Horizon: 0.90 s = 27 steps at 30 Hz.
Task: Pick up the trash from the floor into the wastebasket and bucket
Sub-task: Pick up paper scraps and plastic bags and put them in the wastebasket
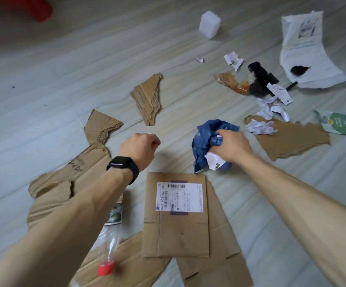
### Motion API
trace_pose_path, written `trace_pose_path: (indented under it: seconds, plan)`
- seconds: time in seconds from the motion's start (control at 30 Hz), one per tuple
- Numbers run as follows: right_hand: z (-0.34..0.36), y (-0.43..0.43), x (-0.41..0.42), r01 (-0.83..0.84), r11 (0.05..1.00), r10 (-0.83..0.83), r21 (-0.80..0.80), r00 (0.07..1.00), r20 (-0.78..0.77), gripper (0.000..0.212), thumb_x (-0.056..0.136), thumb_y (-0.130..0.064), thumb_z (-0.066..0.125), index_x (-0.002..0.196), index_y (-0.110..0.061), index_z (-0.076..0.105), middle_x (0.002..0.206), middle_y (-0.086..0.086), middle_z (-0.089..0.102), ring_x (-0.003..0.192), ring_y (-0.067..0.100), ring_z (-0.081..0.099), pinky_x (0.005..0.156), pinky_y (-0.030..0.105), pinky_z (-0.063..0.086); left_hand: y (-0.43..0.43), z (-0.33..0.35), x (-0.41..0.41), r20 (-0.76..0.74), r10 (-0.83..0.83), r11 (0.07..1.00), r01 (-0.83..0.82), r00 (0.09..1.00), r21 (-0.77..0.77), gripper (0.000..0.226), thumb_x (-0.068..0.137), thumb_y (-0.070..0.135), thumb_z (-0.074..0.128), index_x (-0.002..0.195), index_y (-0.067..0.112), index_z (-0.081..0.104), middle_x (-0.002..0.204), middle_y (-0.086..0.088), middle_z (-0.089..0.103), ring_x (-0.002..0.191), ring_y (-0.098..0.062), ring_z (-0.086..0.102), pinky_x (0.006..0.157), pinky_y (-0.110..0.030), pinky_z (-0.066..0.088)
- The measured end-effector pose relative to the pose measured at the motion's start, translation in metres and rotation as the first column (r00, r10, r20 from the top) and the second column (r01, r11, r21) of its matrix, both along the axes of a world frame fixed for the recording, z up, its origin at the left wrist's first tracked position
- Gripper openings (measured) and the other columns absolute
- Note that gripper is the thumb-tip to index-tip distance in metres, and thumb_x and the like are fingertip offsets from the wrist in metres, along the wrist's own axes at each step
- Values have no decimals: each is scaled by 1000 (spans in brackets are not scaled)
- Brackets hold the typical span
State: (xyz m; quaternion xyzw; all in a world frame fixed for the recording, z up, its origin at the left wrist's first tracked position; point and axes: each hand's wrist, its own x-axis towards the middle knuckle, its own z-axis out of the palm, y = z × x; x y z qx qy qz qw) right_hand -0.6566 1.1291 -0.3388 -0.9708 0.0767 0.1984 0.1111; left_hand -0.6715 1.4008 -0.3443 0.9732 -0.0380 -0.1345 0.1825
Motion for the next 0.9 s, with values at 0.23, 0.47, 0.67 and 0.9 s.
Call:
trace_pose_path:
  seconds: [0.23, 0.47, 0.67, 0.9]
  plan:
    - [95, 78, -64, -71, 944, 4, 324, 980, 201, 41, 78, -50, 70, 114, -32, 62, 106, 2, 72, 100, 32, 63, 78, 35, 48, 105, 112, -83, 193, 200, 979, -190, 960, -70, 16, 94, 33, 60, 102, 35, 73, 97, 9, 74, 90, -18, 68, 73, -36, 56]
    - [237, 229, -176, -597, 751, 477, 280, 785, 396, 66, 77, -47, 73, 137, -33, 51, 133, -8, 59, 117, 21, 59, 94, 39, 52, 256, 239, -269, 358, 590, 803, -574, 724, -163, 8, 87, 32, 69, 90, 38, 74, 89, 19, 73, 78, -9, 69, 70, -26, 51]
    - [299, 350, -276, -875, 474, 781, 95, 468, 414, 69, 82, -42, 69, 145, -35, 41, 140, -8, 52, 118, 23, 58, 95, 38, 51, 351, 244, -443, 298, 820, 547, -822, 488, -158, 12, 79, 42, 66, 89, 43, 72, 90, 16, 75, 88, -12, 71, 75, -32, 57]
    - [318, 398, -328, -907, 408, 793, 100, 407, 453, 67, 85, -48, 66, 145, -33, 40, 139, -8, 50, 116, 24, 58, 91, 37, 50, 374, 239, -508, 154, 859, 509, -843, 488, -172, 43, 88, 50, 64, 125, 30, 63, 126, 7, 67, 118, -16, 61, 98, -32, 48]
